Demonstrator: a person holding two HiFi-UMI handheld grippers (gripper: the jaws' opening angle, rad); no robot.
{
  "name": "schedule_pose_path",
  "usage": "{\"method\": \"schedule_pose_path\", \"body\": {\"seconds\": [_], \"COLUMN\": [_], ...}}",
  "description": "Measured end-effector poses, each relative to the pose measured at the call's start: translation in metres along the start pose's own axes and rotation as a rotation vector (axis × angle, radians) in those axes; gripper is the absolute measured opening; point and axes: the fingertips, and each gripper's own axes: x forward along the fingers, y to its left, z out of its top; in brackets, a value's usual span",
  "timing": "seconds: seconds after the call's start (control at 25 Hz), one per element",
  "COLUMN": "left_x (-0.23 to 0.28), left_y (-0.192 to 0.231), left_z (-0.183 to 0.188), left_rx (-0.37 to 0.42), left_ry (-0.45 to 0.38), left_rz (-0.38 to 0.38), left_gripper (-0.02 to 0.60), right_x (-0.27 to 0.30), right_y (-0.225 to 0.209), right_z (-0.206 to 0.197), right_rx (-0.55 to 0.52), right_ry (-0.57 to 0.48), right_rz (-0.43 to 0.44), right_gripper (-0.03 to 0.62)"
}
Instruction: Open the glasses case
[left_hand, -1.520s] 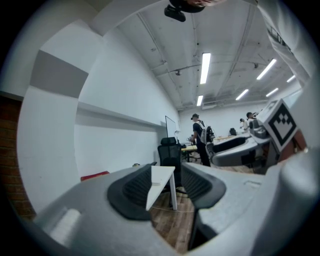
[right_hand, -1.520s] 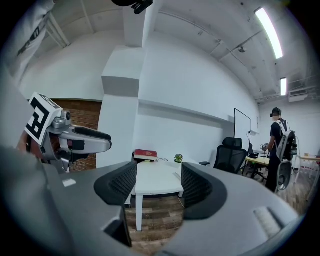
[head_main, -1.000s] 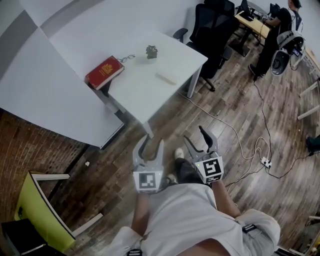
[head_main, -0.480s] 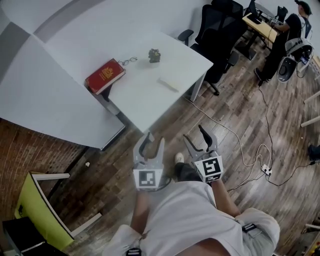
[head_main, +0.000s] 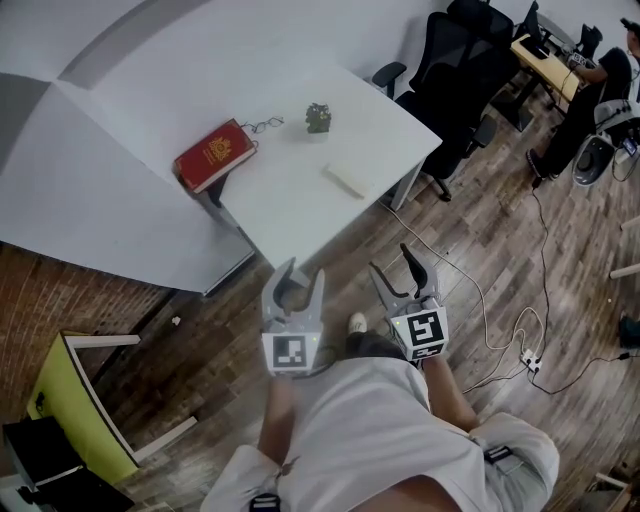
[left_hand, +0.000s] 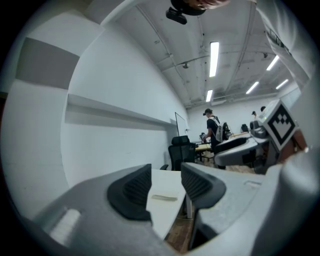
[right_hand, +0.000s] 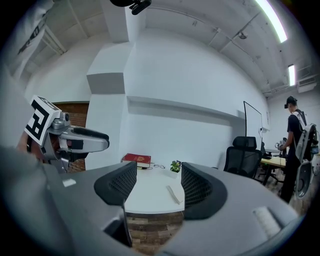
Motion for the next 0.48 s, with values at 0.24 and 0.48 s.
{"method": "schedule_pose_path", "body": {"seconds": [0.24,0.48], "left_x": [0.032,0.053], "left_y": [0.005,0.009], "left_z": [0.004,0.005], "left_rx": [0.01,0.017], "left_ry": [0.017,0.029], "left_rz": [0.036,0.054], "left_gripper": [0.184,0.202], "right_x": [0.02,0.037], "right_y": [-0.034,-0.054], "right_z": [0.002,0.003], "right_rx": [0.004,0.006], "right_ry": [-0.003,-0.007], "right_rz": [0.01,0.025], "right_gripper": [0.272,0.273]}}
